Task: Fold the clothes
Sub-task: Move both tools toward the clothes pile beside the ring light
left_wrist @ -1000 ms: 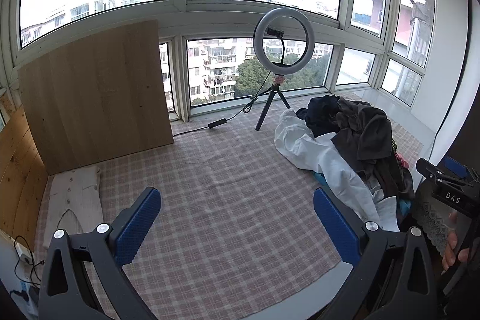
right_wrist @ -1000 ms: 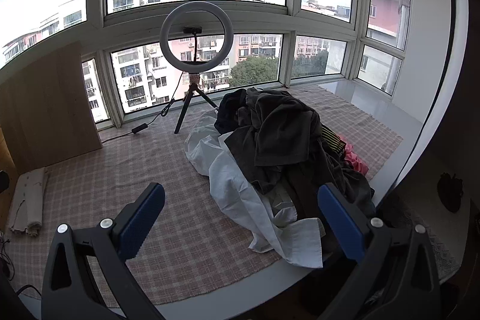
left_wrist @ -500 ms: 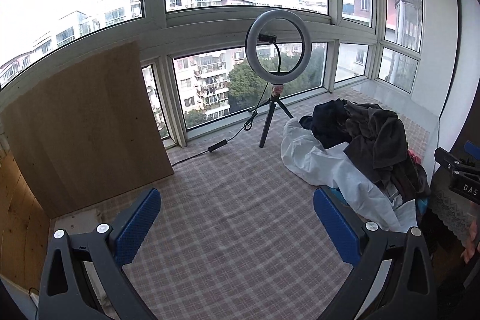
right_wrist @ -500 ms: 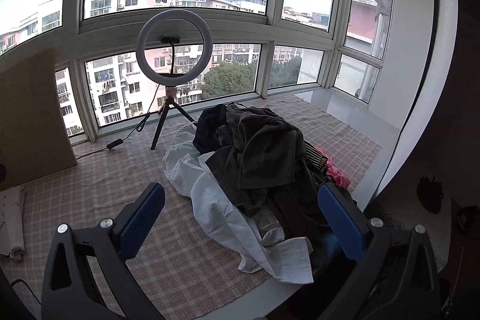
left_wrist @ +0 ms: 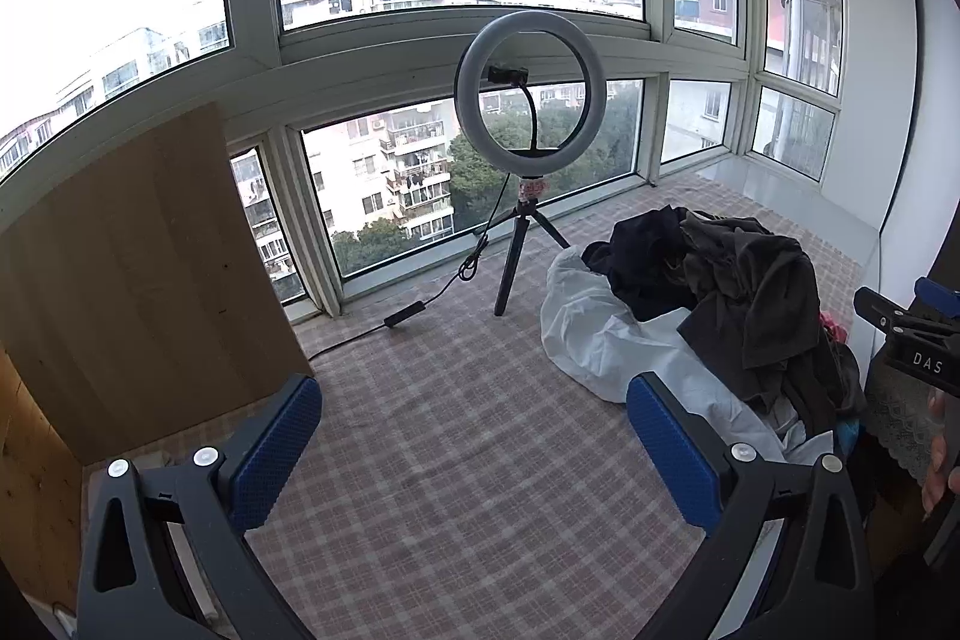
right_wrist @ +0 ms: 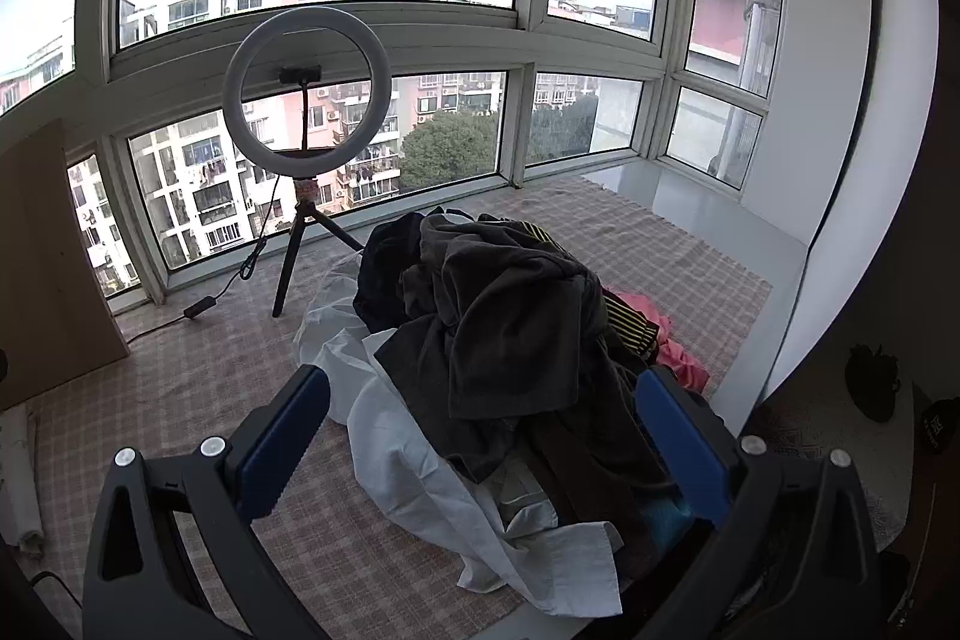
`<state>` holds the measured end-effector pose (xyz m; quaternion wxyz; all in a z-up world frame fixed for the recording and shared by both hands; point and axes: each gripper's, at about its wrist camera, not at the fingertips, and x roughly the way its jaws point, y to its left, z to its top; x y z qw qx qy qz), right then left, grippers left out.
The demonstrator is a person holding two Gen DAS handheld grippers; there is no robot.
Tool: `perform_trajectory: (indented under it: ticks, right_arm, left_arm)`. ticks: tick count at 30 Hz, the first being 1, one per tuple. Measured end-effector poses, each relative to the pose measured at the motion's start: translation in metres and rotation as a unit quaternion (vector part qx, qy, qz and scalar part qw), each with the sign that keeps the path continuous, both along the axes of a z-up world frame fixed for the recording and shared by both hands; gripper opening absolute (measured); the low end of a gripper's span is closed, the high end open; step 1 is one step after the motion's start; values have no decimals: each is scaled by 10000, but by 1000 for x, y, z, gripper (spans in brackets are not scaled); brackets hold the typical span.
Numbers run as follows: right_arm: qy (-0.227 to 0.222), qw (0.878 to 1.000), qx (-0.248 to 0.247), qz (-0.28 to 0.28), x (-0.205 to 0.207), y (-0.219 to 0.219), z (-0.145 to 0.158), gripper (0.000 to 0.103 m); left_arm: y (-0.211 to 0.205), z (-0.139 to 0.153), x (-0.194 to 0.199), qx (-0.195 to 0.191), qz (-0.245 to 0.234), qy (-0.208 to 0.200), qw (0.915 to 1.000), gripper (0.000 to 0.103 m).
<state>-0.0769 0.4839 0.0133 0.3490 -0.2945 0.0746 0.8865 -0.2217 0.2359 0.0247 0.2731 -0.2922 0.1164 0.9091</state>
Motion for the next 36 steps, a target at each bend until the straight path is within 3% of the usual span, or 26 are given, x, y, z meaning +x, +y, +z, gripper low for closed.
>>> perform_trajectory:
  ticks: [7,16,24,36]
  right_arm:
    - [228,9997,-120,52,-15,68,1,103]
    - [332,9983,-361,313,-41,135,-8,103]
    - [338,9953,-292,856,-67,145,-9,103]
    - [-441,9903,-265,1290,-114,137,-48,103]
  left_arm:
    - [43,-1,-12,-155,425,-97,9989,102]
    - [68,-13,-28,-122,885,-331,9954,102]
    - [83,-23,-40,-371,1099,-454,9922,102]
    - [88,-43,-57,-594,1211,-684,9885,102]
